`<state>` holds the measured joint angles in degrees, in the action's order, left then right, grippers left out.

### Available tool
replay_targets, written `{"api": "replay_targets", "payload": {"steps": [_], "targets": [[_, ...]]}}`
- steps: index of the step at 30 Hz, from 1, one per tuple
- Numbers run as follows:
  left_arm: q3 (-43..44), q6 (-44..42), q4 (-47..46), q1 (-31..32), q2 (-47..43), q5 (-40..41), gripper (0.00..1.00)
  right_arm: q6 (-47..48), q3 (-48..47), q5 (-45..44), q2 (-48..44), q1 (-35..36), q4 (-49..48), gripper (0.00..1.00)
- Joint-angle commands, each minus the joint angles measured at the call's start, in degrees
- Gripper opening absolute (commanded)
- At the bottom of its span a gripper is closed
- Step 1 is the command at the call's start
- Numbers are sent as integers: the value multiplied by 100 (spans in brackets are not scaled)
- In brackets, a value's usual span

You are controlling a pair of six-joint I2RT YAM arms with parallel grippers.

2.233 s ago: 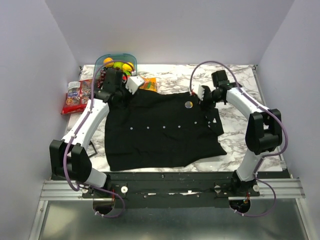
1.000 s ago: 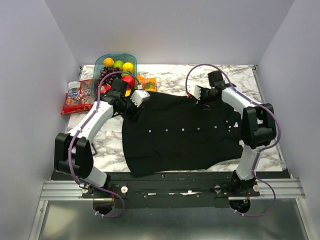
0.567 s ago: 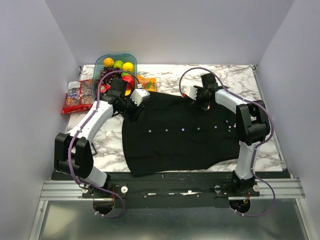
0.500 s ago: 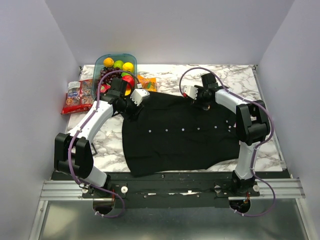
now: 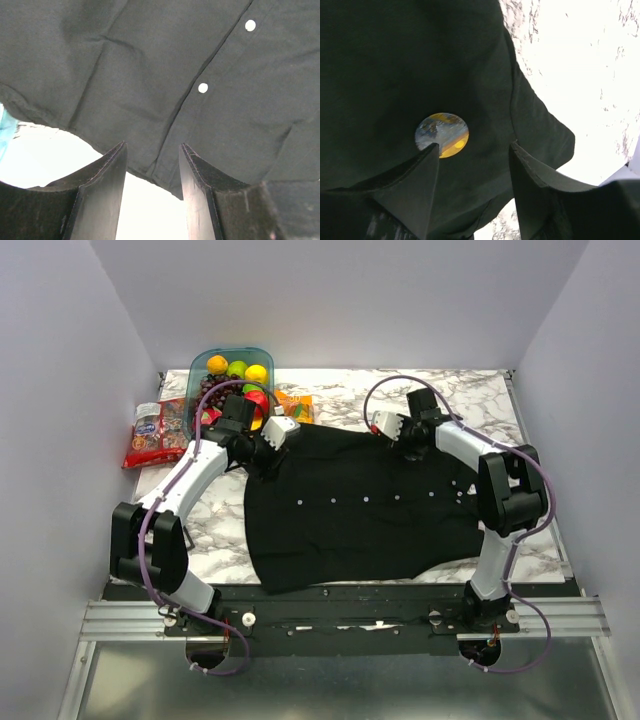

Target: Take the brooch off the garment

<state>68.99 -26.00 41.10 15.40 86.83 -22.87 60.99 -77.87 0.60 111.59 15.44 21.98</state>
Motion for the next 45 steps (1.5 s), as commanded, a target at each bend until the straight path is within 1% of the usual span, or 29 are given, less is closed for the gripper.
{"api": "replay_targets", "payload": {"steps": [1,5,6,8,9,11,14,19,23,27,29,32,33,35,36,37,38,39,41,42,43,44,45], "targets": [[333,358,-146,16,290,-497,54,202,105,545,-243,3,596,59],[685,648,-208,42,668,-718,54,729,315,871,-357,-15,843,55],[738,684,-217,42,721,-736,54,991,351,950,-366,-6,948,54],[896,719,-199,60,844,-762,54,1195,377,924,-340,-6,949,52],[940,719,-199,60,871,-762,54,1361,377,863,-296,-15,949,50],[1028,710,-155,60,932,-754,54,1476,255,784,-121,-15,949,50],[1046,649,-137,51,959,-719,53,1626,0,608,134,-32,940,54],[906,640,-129,69,1011,-754,54,1881,43,353,161,-24,256,54],[932,631,-129,69,1047,-763,54,2109,263,248,56,-32,-272,54],[1002,631,-120,69,1099,-754,54,2636,947,221,-190,-24,-1289,54],[1037,657,-111,69,1152,-780,54,2637,966,265,-278,-24,-1371,54],[1081,684,-111,69,1196,-815,53,2331,800,274,-243,-32,-1389,54],[1081,710,-129,69,1205,-876,54,2016,677,248,-217,-32,-1285,54],[1134,780,-199,95,1292,-982,54,1629,151,274,-112,-111,-934,53],[1169,815,-216,104,1345,-1148,53,1104,-43,343,-85,-172,-541,52],[1213,859,-251,121,1398,-1254,53,786,-236,527,-50,-234,-336,51],[1370,921,-374,156,1529,-1394,53,469,-734,633,55,-348,-73,50],[1458,1121,-444,243,1609,-1517,53,-160,-974,739,143,-418,564,48],[1809,1412,-803,358,1889,-1860,52,-709,-1623,1186,292,-620,1200,46],[1915,1814,-962,446,1978,-1974,52,-1173,-1835,1371,476,-682,1778,46],[2021,2018,-1138,507,2083,-2175,52,-1334,-2020,1790,565,-752,2097,46],[2187,2272,-1548,560,2275,-2247,52,-1431,-2213,2021,687,-866,2448,46],[2284,2492,-1727,604,2390,-2317,52,-1641,-2555,2188,880,-911,2974,45]]}}
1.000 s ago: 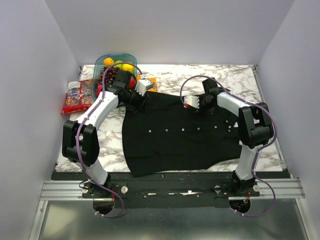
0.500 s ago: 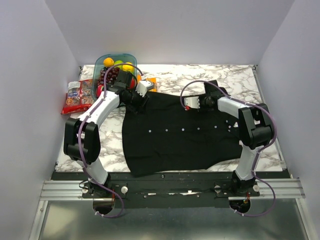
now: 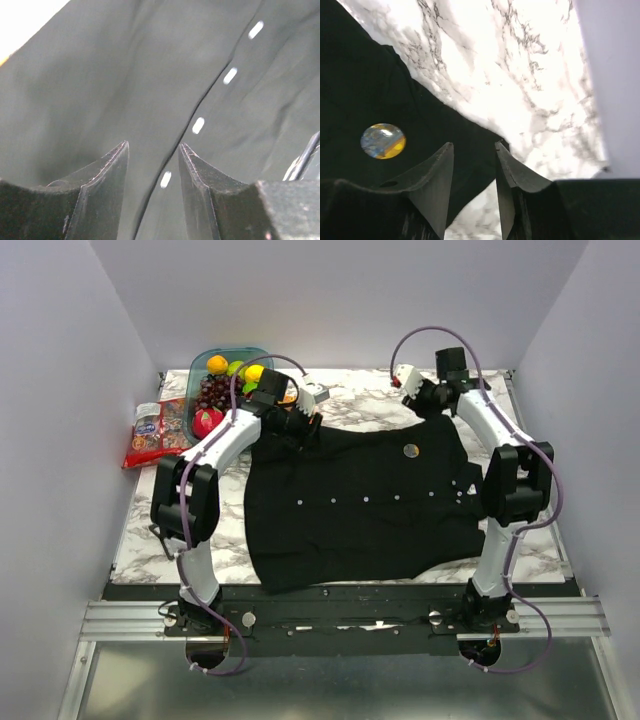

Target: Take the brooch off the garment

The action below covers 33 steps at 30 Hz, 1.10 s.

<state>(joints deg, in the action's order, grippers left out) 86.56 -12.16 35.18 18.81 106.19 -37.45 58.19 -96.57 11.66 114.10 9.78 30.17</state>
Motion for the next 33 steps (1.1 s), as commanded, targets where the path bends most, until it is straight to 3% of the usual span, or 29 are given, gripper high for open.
{"api": "replay_targets", "payload": {"steps": [1,6,10,15,21,27,33], "targets": [[633,1529,-1258,368,577,-912,52,-1424,-809,1449,744,-406,2386,45],[1064,2393,-1927,589,1219,-1247,52,-1197,-1697,2349,1490,-775,3940,45],[1064,2359,-1892,703,1299,-1159,52,-950,-2391,2648,2062,-952,4664,48],[976,2052,-1523,721,1246,-1150,52,-1064,-2454,2736,2335,-1092,4524,56],[792,1963,-1391,721,1167,-1098,52,-1644,-2751,2736,2643,-1101,4339,57],[818,1937,-1365,730,1158,-1062,52,-2372,-2841,2157,2749,-1101,3910,61],[871,1928,-1338,730,1193,-1062,52,-2559,-3341,2147,2994,-1101,4092,64]]}}
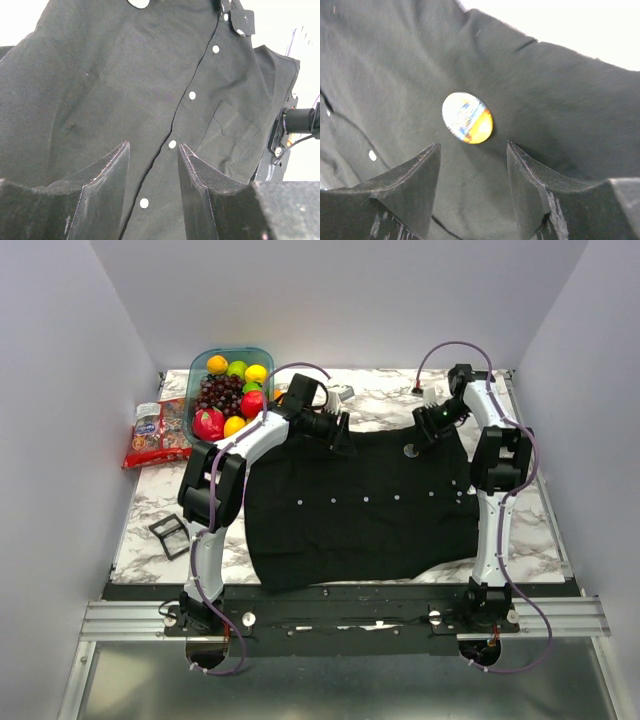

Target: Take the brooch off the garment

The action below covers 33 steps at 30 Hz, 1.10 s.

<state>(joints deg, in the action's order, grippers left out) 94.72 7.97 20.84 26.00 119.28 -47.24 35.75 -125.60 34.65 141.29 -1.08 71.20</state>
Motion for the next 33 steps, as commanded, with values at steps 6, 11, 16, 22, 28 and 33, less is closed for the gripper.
{"api": "replay_targets", "payload": {"steps": [6,11,16,22,28,33], "targets": [[56,29,-1,10,-11,-118,52,-191,-675,-3,416,3,288,59],[143,73,-19,10,42,-110,52,-24,-896,-20,592,12,711,56],[117,65,-27,10,34,-92,52,283,-887,-99,610,82,957,53],[56,91,-28,10,7,-101,52,547,-887,-310,540,284,1089,53],[38,144,-27,2,-28,-101,52,556,-1247,-565,723,424,1326,53],[47,205,-54,10,-46,-110,52,618,-1318,-723,751,504,1432,53]]}}
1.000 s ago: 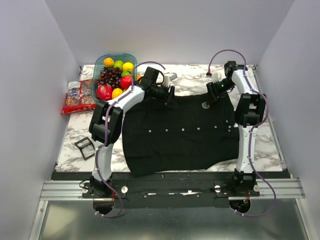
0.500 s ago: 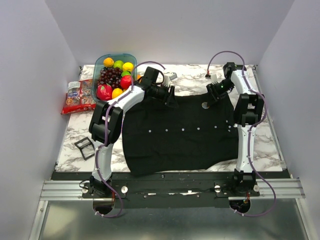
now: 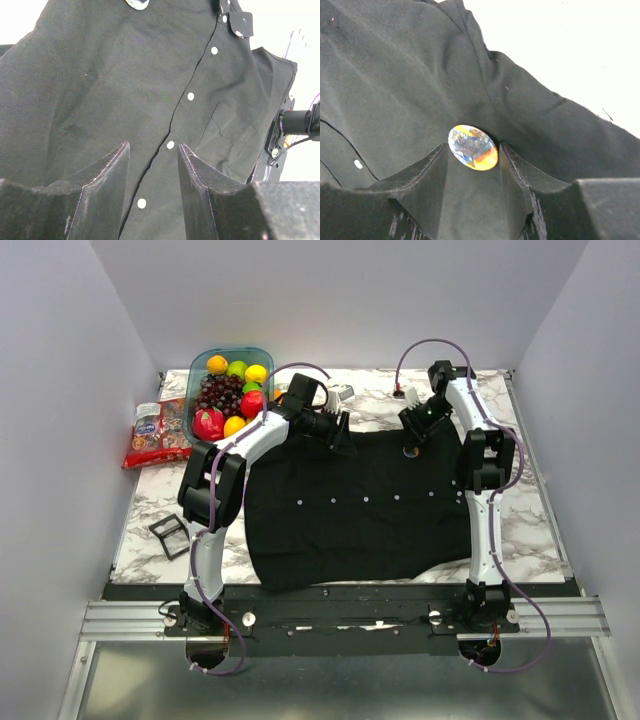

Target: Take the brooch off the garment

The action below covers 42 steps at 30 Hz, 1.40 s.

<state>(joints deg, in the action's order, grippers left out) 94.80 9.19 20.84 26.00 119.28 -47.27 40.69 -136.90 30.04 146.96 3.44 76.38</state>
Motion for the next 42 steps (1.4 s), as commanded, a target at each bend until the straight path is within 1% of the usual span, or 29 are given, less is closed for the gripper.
{"api": "replay_targets", "payload": {"steps": [1,8,9,11,13,17,19,20,21,23,26,30,32,34,36,37,40,42], "targets": [[38,83,-62,10,-54,-99,52,167,-197,-279,193,60,923,53],[12,118,-27,-7,-133,-107,52,63,-21,-605,237,95,993,52],[-6,109,-27,-7,-142,-107,52,1,-21,-631,228,104,941,52],[-23,118,-45,-7,-168,-107,52,-201,-12,-727,220,113,905,58],[-58,135,-54,-7,-186,-134,52,-202,180,-737,123,121,879,61],[-76,206,-106,-7,-186,-169,52,-8,883,-894,-228,253,678,62],[-67,223,-124,-7,-195,-160,52,-8,1251,-1113,-447,358,361,59],[-67,223,-141,-7,-212,-160,52,-52,1384,-1532,-518,420,212,58],[-76,223,-142,-7,-221,-151,52,-78,1481,-1728,-580,525,-59,58],[-85,206,-168,-7,-230,-134,52,-61,1727,-2079,-738,622,-237,57],[-129,206,-194,-7,-292,-116,52,-105,1816,-2222,-852,754,-448,51],[-243,101,-186,-16,-441,-160,52,-184,1606,-2362,-958,790,-318,48],[-296,13,-159,-16,-502,-134,52,-175,1605,-2441,-1107,790,-316,45],[-392,-66,-177,-16,-590,-81,52,-193,1771,-2442,-1432,790,-465,42],[-506,-40,-299,-16,-660,-37,52,-289,1973,-2407,-1660,781,-780,40],[-542,29,-361,-16,-687,-20,52,-420,2166,-2372,-1827,781,-878,37],[-630,100,-484,-7,-801,33,51,-736,2308,-2100,-2003,781,-1037,31],[-682,66,-493,-7,-863,51,51,-843,2317,-1714,-2048,798,-1081,30]]}}
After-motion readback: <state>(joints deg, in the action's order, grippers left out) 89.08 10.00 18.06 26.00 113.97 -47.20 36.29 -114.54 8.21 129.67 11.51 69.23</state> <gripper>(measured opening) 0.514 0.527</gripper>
